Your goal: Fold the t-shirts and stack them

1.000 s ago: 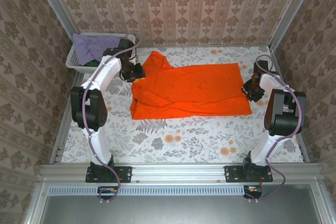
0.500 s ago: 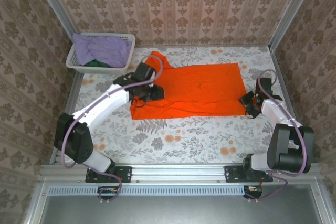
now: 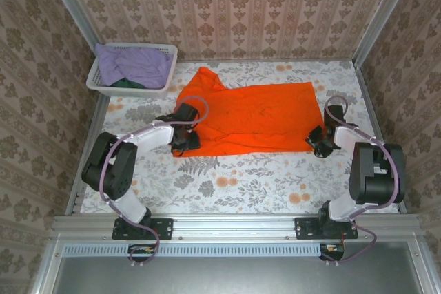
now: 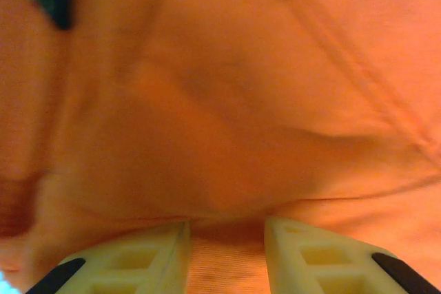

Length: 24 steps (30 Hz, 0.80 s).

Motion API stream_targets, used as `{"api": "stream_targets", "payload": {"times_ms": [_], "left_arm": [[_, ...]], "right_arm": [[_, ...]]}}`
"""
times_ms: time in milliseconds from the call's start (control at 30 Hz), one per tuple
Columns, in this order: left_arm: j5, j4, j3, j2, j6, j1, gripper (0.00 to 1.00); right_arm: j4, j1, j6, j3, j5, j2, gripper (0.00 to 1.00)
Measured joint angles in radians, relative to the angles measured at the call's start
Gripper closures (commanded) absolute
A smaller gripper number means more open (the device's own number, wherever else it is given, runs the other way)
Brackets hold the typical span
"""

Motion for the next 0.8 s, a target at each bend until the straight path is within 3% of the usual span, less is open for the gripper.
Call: {"api": "stream_targets", "payload": {"times_ms": [400, 800], "left_arm": [[-0.013, 0.093, -0.154, -0.117, 0.011, 0.024, 0.64], [-0.011, 0.09, -0.333, -0.312, -0.011, 0.025, 0.63]], "right_arm": [[0.079, -0.097, 0.037, -0.071, -0.058, -0.048, 0.64], [0.063, -0.114, 0.069, -0.306, -0.061, -0.346, 0.59]]}}
